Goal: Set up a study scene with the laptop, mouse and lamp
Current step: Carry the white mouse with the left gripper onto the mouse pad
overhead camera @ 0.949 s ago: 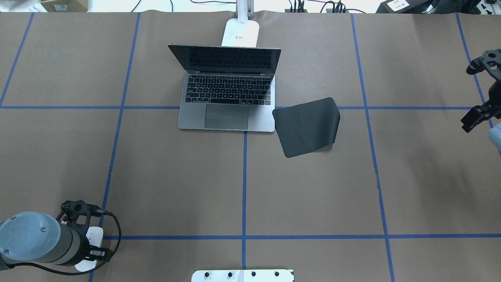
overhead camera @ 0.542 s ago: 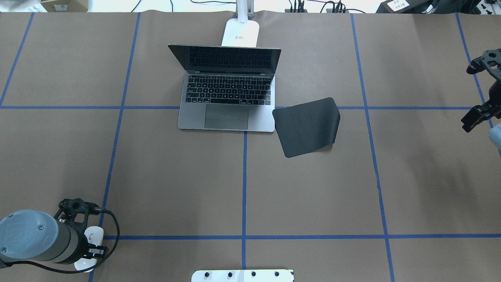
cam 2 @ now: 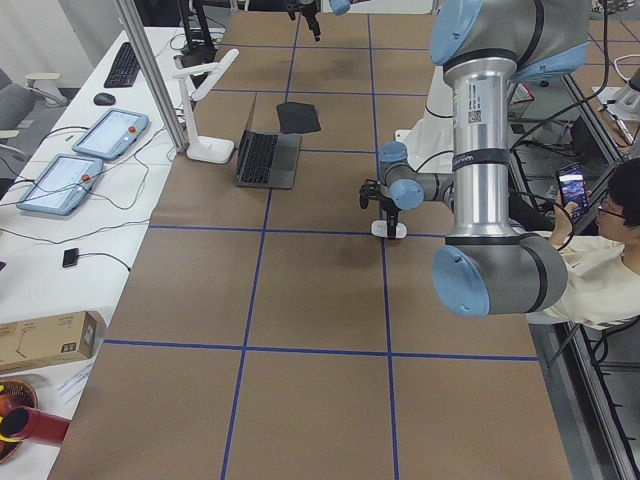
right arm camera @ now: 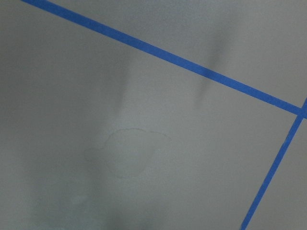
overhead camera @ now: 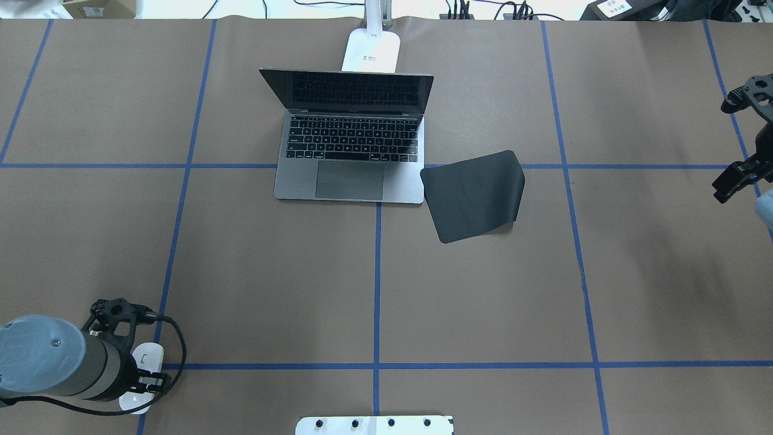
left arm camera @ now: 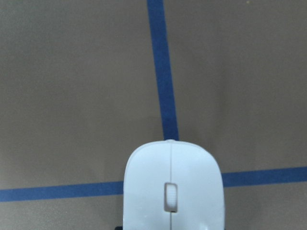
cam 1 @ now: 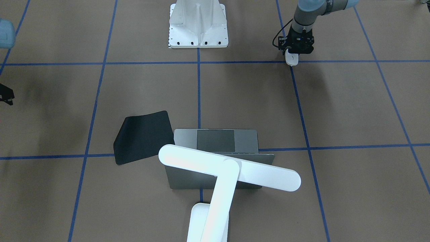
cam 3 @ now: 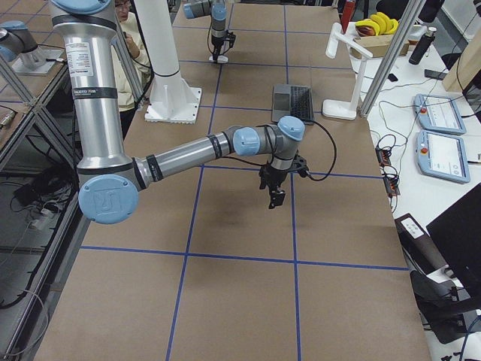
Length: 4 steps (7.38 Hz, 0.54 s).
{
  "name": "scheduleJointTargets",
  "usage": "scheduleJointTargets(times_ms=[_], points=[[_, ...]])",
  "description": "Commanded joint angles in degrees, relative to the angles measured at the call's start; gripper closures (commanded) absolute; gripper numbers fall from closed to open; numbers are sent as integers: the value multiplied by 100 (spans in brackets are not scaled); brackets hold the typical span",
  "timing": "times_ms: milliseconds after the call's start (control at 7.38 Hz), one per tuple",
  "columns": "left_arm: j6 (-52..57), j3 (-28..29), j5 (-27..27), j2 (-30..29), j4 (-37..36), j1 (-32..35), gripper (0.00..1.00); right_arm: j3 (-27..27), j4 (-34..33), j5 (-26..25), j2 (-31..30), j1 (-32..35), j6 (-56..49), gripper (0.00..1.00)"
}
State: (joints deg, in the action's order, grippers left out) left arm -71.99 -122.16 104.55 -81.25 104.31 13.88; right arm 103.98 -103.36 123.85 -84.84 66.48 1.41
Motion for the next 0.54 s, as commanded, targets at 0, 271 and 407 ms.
scheduleJointTargets(times_ms=[0,271,407], points=[[0,-168,13,-475,-7,289,100,-9,0,17,-6,5,-9,0],[9,-98,109,-1197,-68,667,100,-306,43,52,3,127,-157,0],[0,-89,109,-1461,-77,790,100,-577,44,165,29,363,-584,0]])
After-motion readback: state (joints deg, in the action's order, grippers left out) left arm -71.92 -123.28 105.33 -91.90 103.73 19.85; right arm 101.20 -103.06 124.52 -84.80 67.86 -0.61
